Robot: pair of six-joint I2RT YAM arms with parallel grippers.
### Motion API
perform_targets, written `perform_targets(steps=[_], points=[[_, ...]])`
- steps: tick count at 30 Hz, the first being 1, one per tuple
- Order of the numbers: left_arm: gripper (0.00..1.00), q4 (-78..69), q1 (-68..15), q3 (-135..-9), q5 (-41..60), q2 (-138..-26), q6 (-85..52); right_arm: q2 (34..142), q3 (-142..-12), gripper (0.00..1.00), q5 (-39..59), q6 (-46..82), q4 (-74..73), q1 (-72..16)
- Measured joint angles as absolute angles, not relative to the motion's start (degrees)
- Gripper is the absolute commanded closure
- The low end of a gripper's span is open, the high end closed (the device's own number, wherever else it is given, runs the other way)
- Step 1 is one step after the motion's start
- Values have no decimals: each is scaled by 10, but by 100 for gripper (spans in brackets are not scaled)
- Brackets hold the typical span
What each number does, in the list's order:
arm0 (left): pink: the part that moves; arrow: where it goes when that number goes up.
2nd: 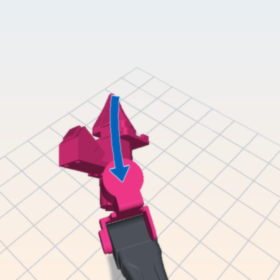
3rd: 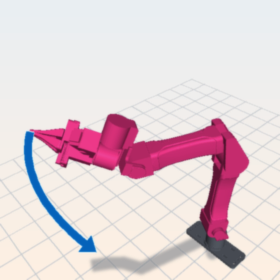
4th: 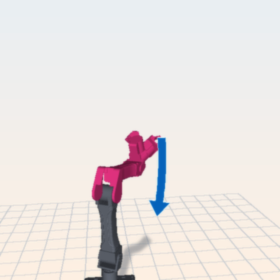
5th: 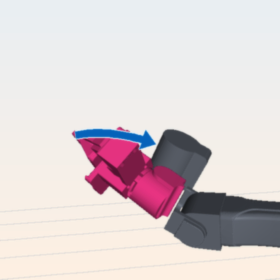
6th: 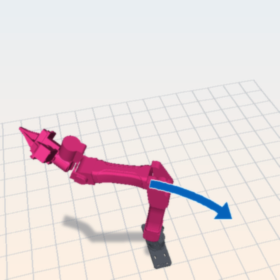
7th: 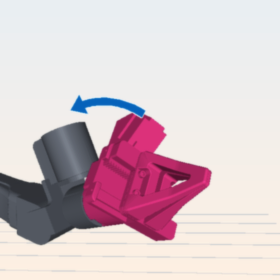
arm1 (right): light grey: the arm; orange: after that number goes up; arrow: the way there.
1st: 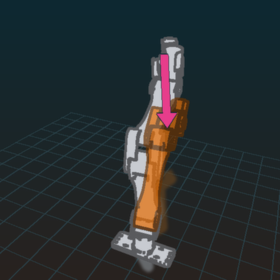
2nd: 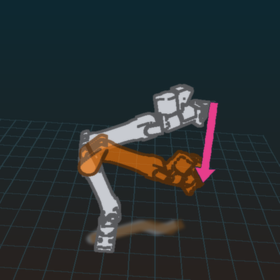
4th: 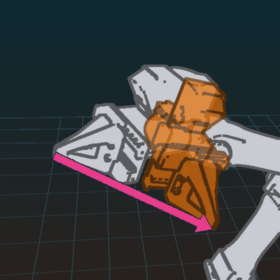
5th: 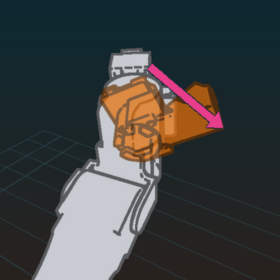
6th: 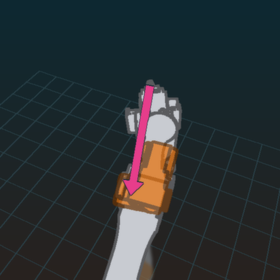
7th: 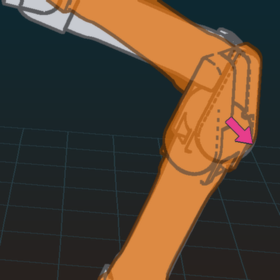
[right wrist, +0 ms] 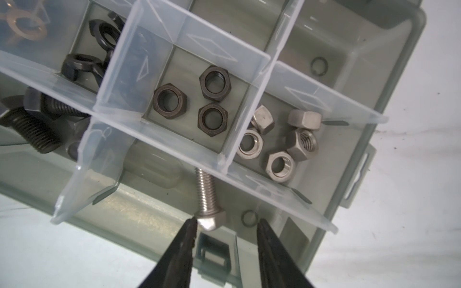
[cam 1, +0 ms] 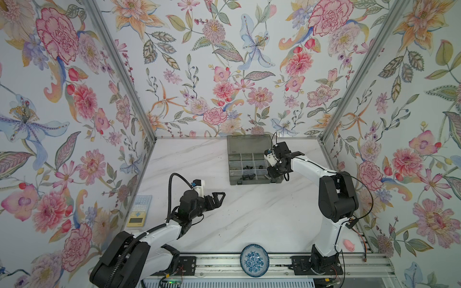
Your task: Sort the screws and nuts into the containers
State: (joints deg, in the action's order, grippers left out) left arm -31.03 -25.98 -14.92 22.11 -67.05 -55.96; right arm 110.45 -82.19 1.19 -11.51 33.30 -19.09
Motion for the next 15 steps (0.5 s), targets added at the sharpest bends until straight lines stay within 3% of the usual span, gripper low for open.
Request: perform_targets(steps=[15], points=[[1,-205,-259,-204,196,-609,-489,997,-759,43,23,-104,313,-188]])
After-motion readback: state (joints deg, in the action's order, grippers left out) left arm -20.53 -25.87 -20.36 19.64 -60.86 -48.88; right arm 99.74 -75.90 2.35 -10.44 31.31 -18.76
